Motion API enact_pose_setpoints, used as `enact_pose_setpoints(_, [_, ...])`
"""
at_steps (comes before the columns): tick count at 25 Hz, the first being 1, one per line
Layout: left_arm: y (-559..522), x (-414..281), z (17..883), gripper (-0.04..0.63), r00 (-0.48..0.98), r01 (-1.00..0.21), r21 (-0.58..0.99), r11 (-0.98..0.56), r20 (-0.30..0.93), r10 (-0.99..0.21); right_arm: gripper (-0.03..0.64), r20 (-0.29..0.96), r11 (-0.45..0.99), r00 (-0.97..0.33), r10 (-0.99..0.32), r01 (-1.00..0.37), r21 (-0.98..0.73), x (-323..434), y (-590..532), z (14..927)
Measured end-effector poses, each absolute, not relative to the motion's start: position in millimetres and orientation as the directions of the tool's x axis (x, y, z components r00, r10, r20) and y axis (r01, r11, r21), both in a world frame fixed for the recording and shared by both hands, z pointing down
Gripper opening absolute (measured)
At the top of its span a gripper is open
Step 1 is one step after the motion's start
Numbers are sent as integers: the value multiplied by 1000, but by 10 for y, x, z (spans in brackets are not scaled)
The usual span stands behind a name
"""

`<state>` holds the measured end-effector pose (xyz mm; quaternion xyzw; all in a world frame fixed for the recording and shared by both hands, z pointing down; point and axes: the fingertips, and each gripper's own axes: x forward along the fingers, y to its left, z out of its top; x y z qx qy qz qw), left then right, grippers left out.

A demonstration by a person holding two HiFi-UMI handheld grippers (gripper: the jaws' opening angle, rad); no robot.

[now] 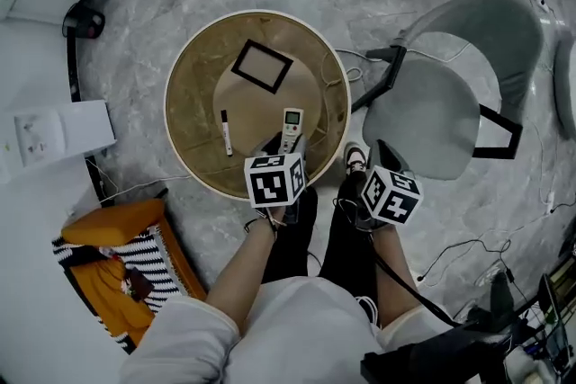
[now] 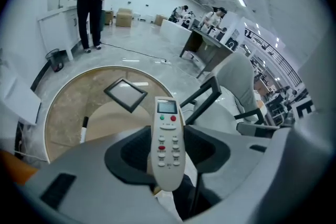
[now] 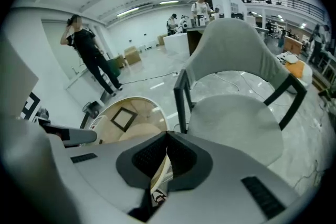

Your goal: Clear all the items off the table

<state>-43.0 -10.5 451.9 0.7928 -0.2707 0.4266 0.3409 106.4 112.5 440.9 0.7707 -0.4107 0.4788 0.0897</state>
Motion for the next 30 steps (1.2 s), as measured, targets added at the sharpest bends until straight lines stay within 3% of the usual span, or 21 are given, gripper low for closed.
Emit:
enact_pose_setpoints(16, [1046,1020,4536,199,496,-468,325,-821,866,60,25,822,-830,335,-460,-492,-264,2117,2288,4525])
enact_pose_setpoints(30, [1560,2072,5299,199,448,-471,340,-814,887,111,24,860,-848,280,-426,-455,-272,2845,2713,5152])
